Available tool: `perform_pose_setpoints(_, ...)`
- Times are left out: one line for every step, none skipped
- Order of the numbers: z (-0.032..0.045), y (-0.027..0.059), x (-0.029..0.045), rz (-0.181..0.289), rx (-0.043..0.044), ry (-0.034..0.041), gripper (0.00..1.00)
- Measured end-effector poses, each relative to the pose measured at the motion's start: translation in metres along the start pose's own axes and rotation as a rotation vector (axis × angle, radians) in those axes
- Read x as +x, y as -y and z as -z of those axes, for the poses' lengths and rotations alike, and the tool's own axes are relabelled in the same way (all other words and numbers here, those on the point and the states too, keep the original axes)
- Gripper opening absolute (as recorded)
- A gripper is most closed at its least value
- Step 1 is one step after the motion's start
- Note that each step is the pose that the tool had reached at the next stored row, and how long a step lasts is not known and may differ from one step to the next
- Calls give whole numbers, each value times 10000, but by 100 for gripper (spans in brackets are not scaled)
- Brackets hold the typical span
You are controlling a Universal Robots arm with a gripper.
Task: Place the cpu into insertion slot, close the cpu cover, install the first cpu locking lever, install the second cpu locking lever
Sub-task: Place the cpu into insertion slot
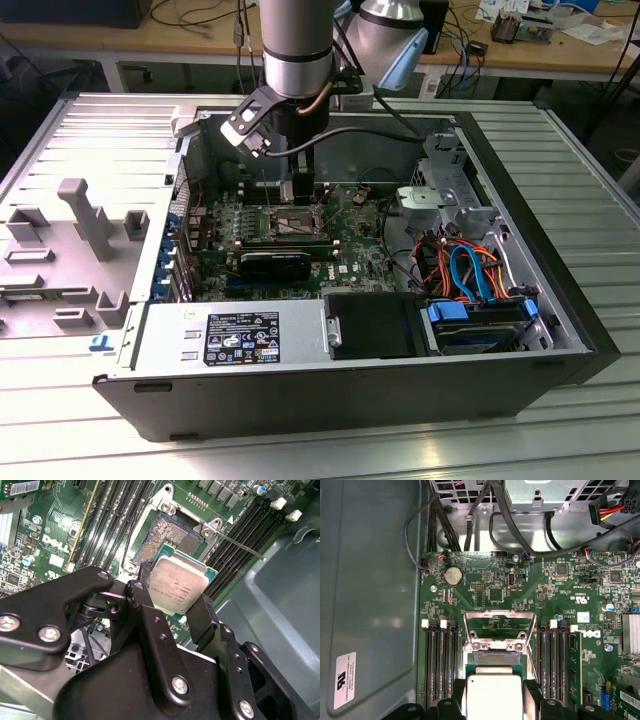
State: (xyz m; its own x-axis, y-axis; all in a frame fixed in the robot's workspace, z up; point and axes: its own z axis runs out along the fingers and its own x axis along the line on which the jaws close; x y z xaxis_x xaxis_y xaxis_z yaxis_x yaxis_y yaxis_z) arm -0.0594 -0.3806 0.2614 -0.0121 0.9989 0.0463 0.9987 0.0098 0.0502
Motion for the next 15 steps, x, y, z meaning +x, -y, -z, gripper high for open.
perform_pose_setpoints(-1, 2, 0, 0, 0, 0, 54)
perform_pose_setpoints(-1, 2, 0, 0, 0, 0, 54)
perform_pose_setpoints(-2, 2, 0, 0, 0, 0, 54)
perform_pose_setpoints(-2, 2, 0, 0, 0, 0, 54)
perform_pose_setpoints(-2, 2, 0, 0, 0, 0, 54)
perform_pose_setpoints(-2, 2, 0, 0, 0, 0, 54)
perform_pose_setpoints(-2, 2, 0, 0, 0, -1, 54)
perform_pose_setpoints(-2, 2, 0, 0, 0, 0, 54)
perform_pose_setpoints(-2, 2, 0, 0, 0, 0, 54)
perform_pose_setpoints(-3, 2, 0, 0, 0, 0, 54)
perform_pose_setpoints(-5, 2, 0, 0, -1, -1, 54)
perform_pose_setpoints(-12, 2, 0, 0, -3, -5, 54)
perform_pose_setpoints(-22, 3, -1, 0, -1, -2, 54)
perform_pose_setpoints(-38, 4, -2, 1, 0, -1, 54)
perform_pose_setpoints(-55, 5, -3, 0, -1, -2, 54)
